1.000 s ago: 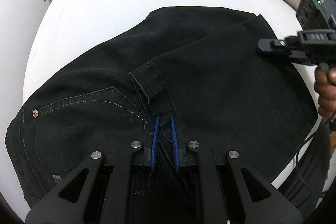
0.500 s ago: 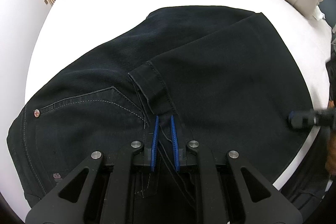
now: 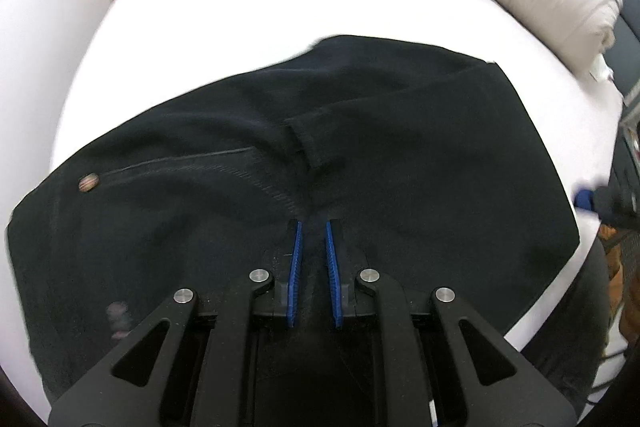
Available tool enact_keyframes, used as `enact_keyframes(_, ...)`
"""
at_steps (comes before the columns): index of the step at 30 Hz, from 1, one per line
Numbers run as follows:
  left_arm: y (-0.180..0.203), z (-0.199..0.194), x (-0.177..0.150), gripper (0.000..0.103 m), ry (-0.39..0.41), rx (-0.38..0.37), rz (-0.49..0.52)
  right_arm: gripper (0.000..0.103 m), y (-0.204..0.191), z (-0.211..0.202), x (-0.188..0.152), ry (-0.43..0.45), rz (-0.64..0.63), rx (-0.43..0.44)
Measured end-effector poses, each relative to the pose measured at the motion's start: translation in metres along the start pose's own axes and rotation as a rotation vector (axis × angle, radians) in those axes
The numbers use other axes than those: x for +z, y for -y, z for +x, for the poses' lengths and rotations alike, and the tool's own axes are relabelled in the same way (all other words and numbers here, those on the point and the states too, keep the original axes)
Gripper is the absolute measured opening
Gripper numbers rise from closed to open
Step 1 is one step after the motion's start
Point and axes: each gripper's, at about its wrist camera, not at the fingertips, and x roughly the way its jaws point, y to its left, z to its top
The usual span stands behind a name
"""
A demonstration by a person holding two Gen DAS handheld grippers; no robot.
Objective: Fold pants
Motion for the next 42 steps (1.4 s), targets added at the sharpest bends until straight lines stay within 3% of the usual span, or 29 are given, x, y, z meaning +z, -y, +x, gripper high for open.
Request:
enact_keyframes(2,-0.015,-0.006,-0.008,0.012,-0.008,0.035,-0.023,0.031,0.000,0.024,0.013,-0.016,0.012,0.029)
enact_keyframes(4,-0.031,-0.014,-0.017,0.012,-0.008,0.063,-0.054,0.031,0.012,0.059,0.019,-0.068,0.076,0.050)
enact_keyframes(6,-0.046,-0.020,-0.026,0.012,-0.021,0.118,-0.075,0.033,0.023,0.086,0.009,-0.125,0.110,0.009)
enact_keyframes(7,-0.052,-0.024,-0.030,0.012,-0.029,0.138,-0.088,0.027,0.028,0.095,0.000,-0.141,0.133,-0.005)
enact_keyframes(10,-0.073,-0.033,-0.043,0.012,-0.033,0.177,-0.131,0.025,0.024,0.098,-0.024,-0.132,0.142,0.032)
enact_keyframes(17,-0.099,-0.043,-0.058,0.012,-0.029,0.187,-0.171,0.031,-0.022,0.092,-0.067,-0.197,0.029,-0.007)
enact_keyframes(22,-0.100,-0.055,-0.068,0.012,-0.022,0.192,-0.191,0.036,-0.050,0.085,-0.043,-0.137,-0.035,0.025)
enact_keyframes(25,-0.106,-0.056,-0.068,0.012,-0.015,0.193,-0.207,0.039,-0.055,0.097,-0.016,-0.113,-0.044,0.000)
enact_keyframes(30,-0.120,-0.069,-0.075,0.014,0.001,0.132,-0.297,0.046,-0.031,0.135,0.003,-0.131,0.022,-0.030)
enact_keyframes(31,-0.126,-0.072,-0.079,0.023,0.011,0.103,-0.330,0.045,-0.022,0.139,0.001,-0.148,0.039,-0.049)
enact_keyframes(34,-0.147,-0.089,-0.097,0.087,0.076,0.000,-0.445,0.047,-0.013,0.145,-0.014,-0.131,0.055,-0.052)
enact_keyframes(39,-0.187,-0.110,-0.145,0.089,0.167,-0.134,-0.703,0.053,-0.041,0.132,-0.041,-0.181,-0.034,-0.008)
enact_keyframes(42,-0.202,-0.113,-0.168,0.089,0.184,-0.148,-0.804,0.053,-0.050,0.119,-0.040,-0.148,-0.050,0.043)
